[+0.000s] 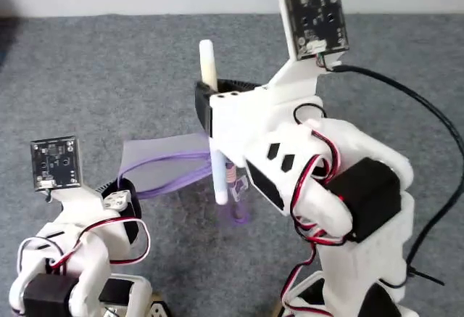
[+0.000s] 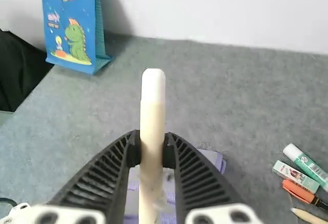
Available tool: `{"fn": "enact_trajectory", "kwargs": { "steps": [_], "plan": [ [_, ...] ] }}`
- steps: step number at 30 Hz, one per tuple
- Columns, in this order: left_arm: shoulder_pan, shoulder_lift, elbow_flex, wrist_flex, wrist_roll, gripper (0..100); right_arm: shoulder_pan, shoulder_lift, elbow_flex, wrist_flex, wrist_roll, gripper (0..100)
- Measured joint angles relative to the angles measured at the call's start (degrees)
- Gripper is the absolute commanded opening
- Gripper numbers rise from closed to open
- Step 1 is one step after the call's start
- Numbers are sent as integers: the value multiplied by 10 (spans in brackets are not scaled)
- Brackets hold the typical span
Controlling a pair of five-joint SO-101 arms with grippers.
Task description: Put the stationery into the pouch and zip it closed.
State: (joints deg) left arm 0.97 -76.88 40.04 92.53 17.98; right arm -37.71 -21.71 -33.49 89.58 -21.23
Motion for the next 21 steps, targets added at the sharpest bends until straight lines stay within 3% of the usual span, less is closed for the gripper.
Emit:
{"fn": "enact_trajectory", "kwargs": {
  "steps": [12,21],
  "plan": [
    [2,0,3,0,0,11,-2,-93,21,92,-1,8],
    [3,0,9,0,0,11,-2,-273,237,69,9,8]
  ]
}}
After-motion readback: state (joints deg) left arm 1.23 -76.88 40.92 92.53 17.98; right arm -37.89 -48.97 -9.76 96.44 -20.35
